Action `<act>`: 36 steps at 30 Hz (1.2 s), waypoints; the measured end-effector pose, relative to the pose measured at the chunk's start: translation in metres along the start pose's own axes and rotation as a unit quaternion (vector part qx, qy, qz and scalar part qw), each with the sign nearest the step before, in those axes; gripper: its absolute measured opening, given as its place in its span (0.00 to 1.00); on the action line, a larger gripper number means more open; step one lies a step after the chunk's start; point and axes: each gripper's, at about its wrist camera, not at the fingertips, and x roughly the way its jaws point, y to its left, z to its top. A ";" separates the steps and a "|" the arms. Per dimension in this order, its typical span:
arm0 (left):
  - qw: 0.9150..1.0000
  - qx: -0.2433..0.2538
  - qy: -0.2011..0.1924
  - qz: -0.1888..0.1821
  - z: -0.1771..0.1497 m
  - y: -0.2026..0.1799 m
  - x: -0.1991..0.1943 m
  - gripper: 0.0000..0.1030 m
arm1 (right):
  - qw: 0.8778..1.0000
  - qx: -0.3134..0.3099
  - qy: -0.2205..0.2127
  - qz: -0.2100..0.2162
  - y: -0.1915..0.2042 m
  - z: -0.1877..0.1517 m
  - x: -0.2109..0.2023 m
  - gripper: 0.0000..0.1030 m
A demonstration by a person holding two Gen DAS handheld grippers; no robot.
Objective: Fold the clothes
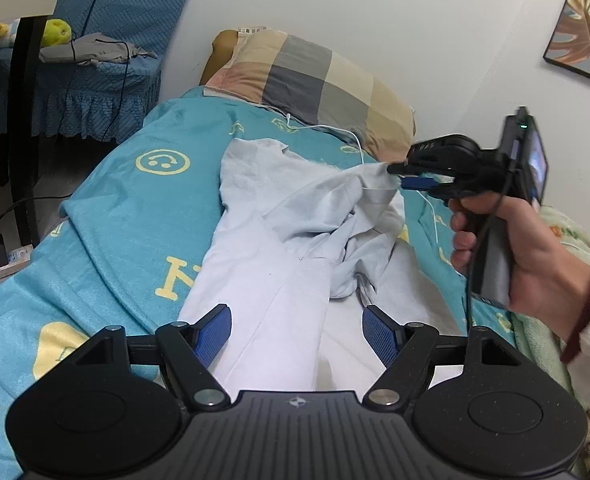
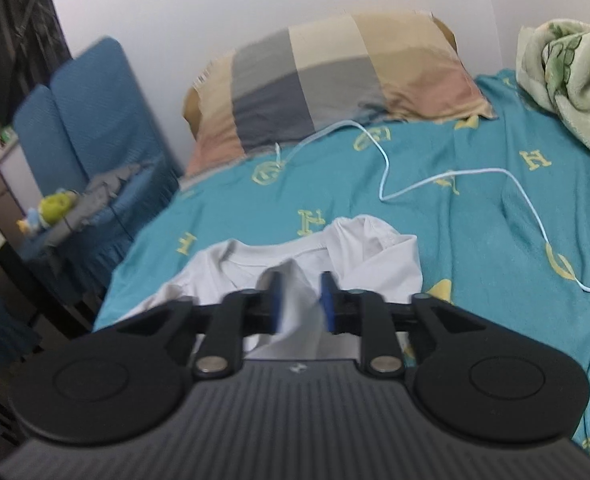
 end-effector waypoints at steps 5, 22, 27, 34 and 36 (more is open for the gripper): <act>1.000 0.018 -0.001 0.014 -0.001 -0.004 0.008 0.72 | 0.996 0.000 0.017 0.089 0.003 -0.014 -0.014 0.47; 0.994 0.110 -0.027 0.005 -0.008 -0.019 -0.006 0.01 | 0.994 -0.011 0.084 0.065 0.027 -0.021 -0.019 0.04; 0.994 0.105 0.022 -0.009 -0.017 -0.017 -0.008 0.00 | 0.991 0.003 0.137 0.009 0.002 -0.049 -0.017 0.05; 0.991 0.129 0.045 0.000 -0.026 -0.022 -0.003 0.03 | 0.990 0.048 0.125 0.044 -0.013 -0.056 -0.030 0.08; 0.990 0.130 0.048 0.006 -0.027 -0.023 -0.001 0.13 | 0.992 0.029 0.115 0.045 -0.008 -0.052 -0.045 0.08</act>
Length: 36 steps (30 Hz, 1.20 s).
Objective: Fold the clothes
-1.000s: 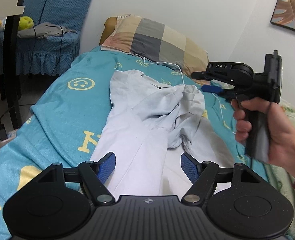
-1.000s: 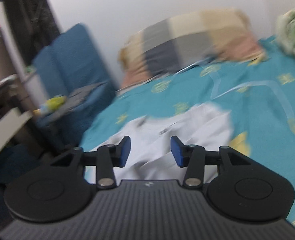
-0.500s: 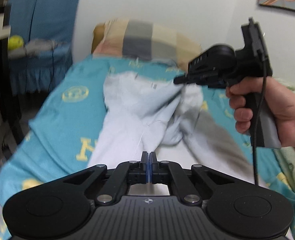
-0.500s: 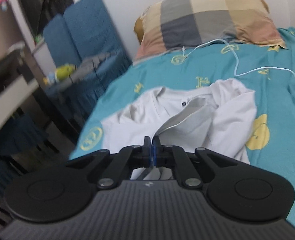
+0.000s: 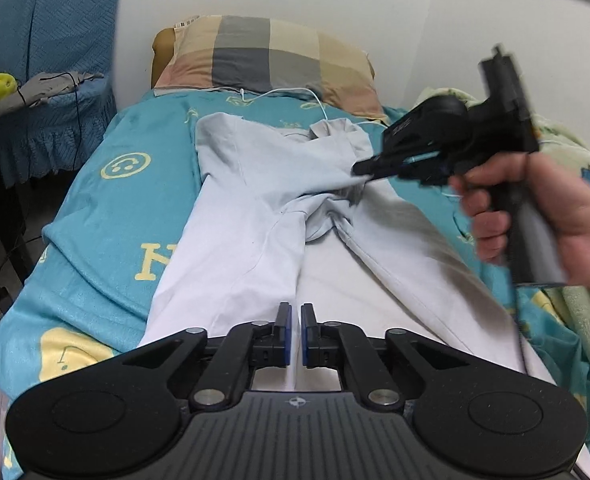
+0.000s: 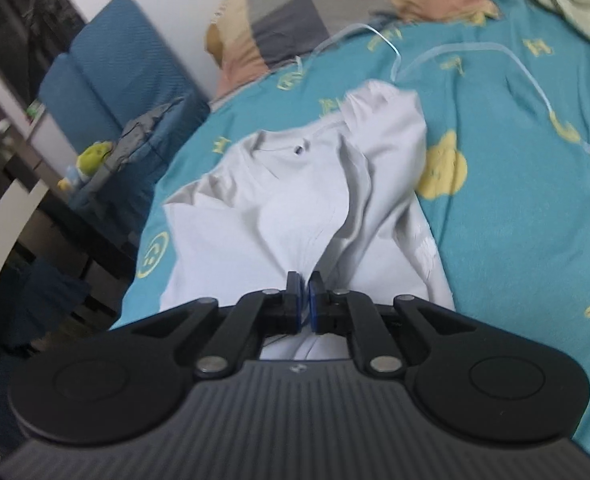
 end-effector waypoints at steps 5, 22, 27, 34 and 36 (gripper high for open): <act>1.000 -0.009 -0.005 0.007 0.003 -0.002 -0.007 0.27 | 0.999 -0.033 -0.002 0.010 0.013 -0.013 -0.058 0.08; 0.998 0.014 -0.011 0.063 -0.006 -0.049 -0.090 0.57 | 0.997 -0.073 -0.024 0.011 0.051 -0.115 -0.243 0.08; 0.995 0.008 0.038 0.088 -0.007 -0.041 -0.114 0.62 | 0.997 -0.069 -0.041 0.003 0.034 -0.135 -0.280 0.22; 0.982 0.025 0.149 0.113 0.005 0.015 -0.142 0.73 | 0.998 -0.048 -0.038 0.000 0.000 -0.140 -0.300 0.77; 0.978 0.031 0.177 0.109 0.004 0.033 -0.147 0.73 | 0.999 -0.026 -0.030 0.007 -0.008 -0.138 -0.297 0.77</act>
